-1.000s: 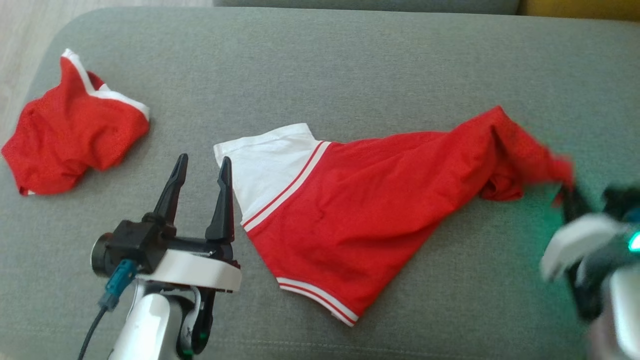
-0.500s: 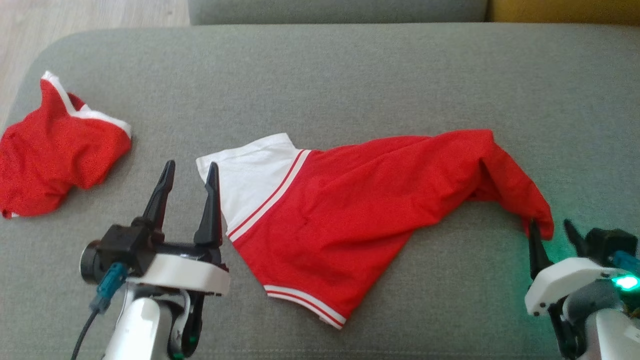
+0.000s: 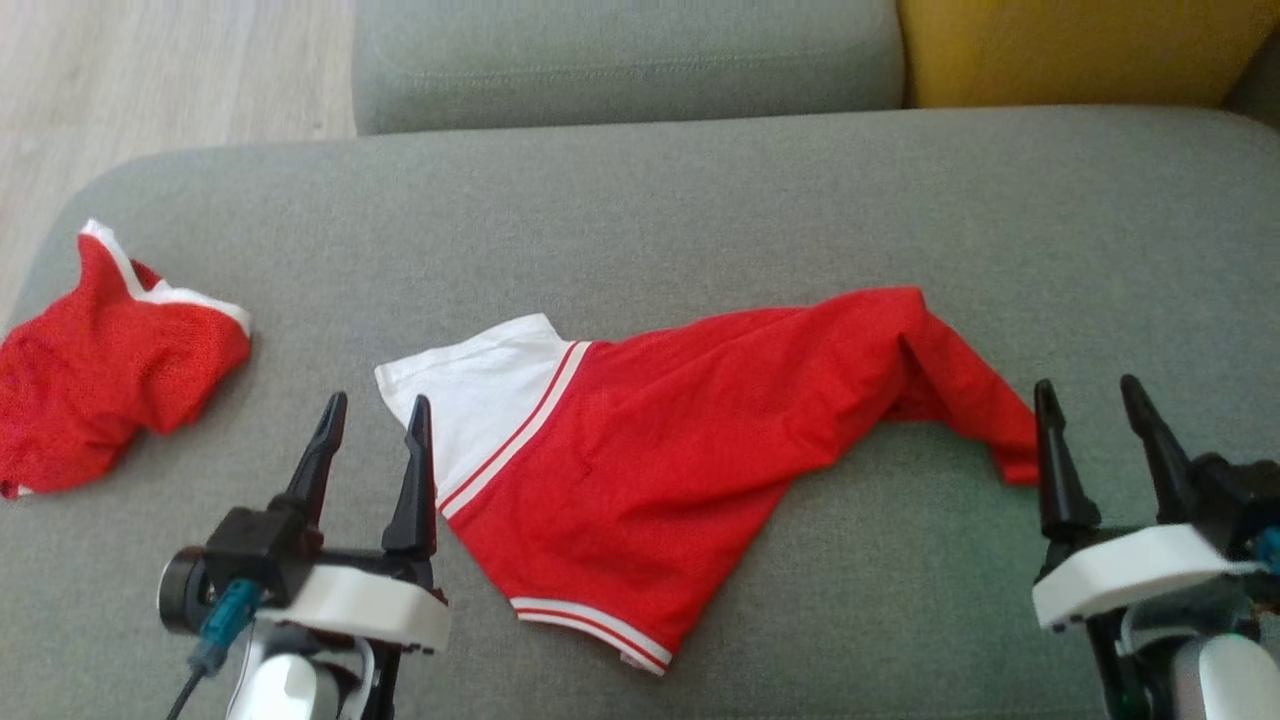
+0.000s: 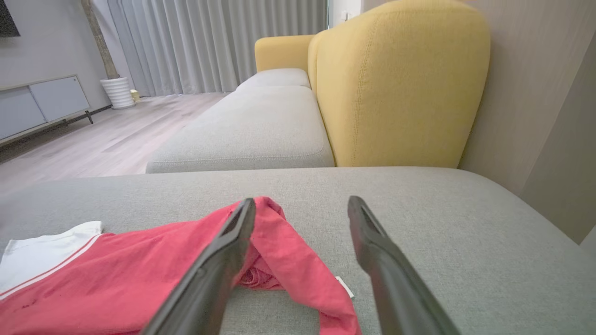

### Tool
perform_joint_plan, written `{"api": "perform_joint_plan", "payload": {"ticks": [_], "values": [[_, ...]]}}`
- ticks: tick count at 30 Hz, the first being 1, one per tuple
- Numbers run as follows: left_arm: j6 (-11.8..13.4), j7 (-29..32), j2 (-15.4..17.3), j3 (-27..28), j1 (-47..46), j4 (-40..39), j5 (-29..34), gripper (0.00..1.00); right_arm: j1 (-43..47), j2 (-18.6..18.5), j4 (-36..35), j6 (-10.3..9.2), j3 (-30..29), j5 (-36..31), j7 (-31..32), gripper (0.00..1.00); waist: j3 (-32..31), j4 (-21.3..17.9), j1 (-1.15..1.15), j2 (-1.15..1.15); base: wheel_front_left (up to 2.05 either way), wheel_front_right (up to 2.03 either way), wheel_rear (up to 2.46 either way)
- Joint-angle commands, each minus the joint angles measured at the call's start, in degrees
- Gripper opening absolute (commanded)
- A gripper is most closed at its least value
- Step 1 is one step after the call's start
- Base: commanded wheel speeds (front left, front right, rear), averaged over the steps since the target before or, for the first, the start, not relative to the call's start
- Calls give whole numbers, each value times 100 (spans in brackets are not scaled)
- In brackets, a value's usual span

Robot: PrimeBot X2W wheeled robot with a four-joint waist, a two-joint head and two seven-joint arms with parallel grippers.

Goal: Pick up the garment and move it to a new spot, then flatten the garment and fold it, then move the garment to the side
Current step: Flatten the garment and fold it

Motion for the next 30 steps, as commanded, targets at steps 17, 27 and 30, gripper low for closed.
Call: {"api": "perform_joint_plan", "payload": {"ticks": [17, 27, 30], "values": [[158, 29, 134, 128, 47, -233, 11, 100, 357, -23, -627, 44, 350, 163, 205, 100, -219, -36, 0, 0, 0, 0, 0], [138, 24, 118, 8, -119, -238, 1, 100, 175, -23, -394, 44, 352, 230, 176, 100, -106, 195, 0, 0, 0, 0, 0], [121, 17, 96, -49, -242, -256, 4, 100, -155, -53, -91, 44, 346, 269, 127, 100, 52, 303, 0, 0, 0, 0, 0]]}}
